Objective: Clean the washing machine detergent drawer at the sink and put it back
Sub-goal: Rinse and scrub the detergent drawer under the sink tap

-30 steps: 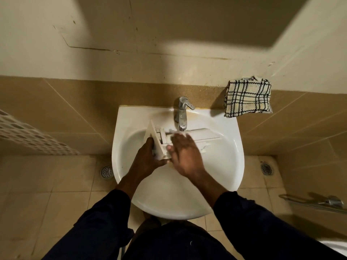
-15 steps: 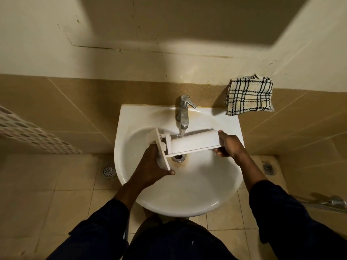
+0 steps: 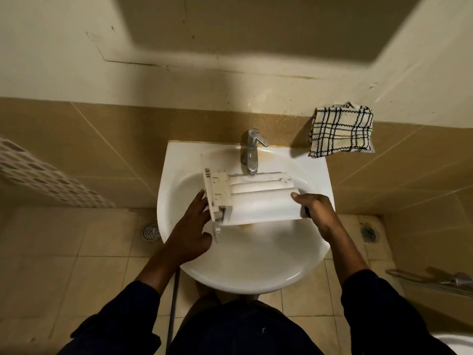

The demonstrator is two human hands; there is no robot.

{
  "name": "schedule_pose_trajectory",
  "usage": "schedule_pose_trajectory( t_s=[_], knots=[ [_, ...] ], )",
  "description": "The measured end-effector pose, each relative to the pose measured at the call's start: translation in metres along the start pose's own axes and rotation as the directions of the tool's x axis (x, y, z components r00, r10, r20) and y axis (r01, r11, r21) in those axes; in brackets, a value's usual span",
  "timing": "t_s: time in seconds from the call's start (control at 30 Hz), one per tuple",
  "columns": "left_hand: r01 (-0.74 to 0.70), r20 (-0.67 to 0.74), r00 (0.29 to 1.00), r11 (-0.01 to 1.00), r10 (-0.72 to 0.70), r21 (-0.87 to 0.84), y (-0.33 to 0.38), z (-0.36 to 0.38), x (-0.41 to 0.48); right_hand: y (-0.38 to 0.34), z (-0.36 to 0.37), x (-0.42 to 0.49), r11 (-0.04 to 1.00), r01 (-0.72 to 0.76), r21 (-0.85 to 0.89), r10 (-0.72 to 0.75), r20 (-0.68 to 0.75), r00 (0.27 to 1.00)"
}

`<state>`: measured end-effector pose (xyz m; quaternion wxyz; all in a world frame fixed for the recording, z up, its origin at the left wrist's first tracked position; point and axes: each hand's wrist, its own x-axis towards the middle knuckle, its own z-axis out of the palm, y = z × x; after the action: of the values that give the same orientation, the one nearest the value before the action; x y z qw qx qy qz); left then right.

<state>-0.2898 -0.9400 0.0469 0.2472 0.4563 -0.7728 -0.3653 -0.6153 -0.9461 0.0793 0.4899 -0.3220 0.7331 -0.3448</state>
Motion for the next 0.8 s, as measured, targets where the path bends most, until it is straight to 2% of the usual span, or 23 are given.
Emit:
schedule_pose_trajectory(
  t_s=[0.07,0.13,0.27,0.33,0.4,0.47,0.53,0.6,0.7,0.8],
  knots=[
    [0.212,0.090,0.977,0.913,-0.193,-0.348,0.015,-0.001,0.001,0.004,0.003,-0.005,0.998,0.036,0.054,-0.037,0.017,0.999],
    [0.350,0.186,0.937,0.797,-0.297,-0.492,0.027,-0.002,0.003,0.006,0.004,-0.006,0.992,0.066,0.109,-0.069,0.027,0.997],
    [0.540,0.348,0.841,0.602,-0.414,-0.588,0.029,-0.002,0.009,0.010,0.000,0.001,0.986,0.084,0.145,-0.089,0.033,0.995],
    [0.580,0.363,0.812,0.567,-0.456,-0.585,0.029,0.000,0.015,0.011,0.000,0.004,0.983,0.068,0.169,-0.072,0.020,0.997],
    [0.568,0.313,0.816,0.571,-0.487,-0.592,0.033,0.004,0.022,0.009,0.001,0.010,0.979,0.051,0.198,-0.054,0.010,0.999],
    [0.517,0.159,0.812,0.565,-0.562,-0.643,0.040,0.011,0.029,0.005,0.002,0.015,0.974,0.048,0.222,-0.049,-0.002,0.999],
    [0.455,-0.013,0.771,0.565,-0.637,-0.688,0.047,0.019,0.031,0.003,0.004,0.019,0.968,0.049,0.245,-0.046,-0.017,0.999],
    [0.410,-0.127,0.724,0.570,-0.678,-0.712,0.050,0.026,0.027,0.005,0.005,0.021,0.969,0.049,0.243,-0.045,-0.020,0.999],
    [0.459,-0.114,0.656,0.514,-0.746,-0.725,0.049,0.031,0.026,0.017,0.005,0.026,0.977,0.045,0.207,-0.045,-0.005,0.999],
    [0.555,-0.009,0.666,0.503,-0.746,-0.663,0.044,0.034,0.035,0.025,0.009,0.029,0.985,0.059,0.163,-0.059,-0.008,0.998]
  ],
)
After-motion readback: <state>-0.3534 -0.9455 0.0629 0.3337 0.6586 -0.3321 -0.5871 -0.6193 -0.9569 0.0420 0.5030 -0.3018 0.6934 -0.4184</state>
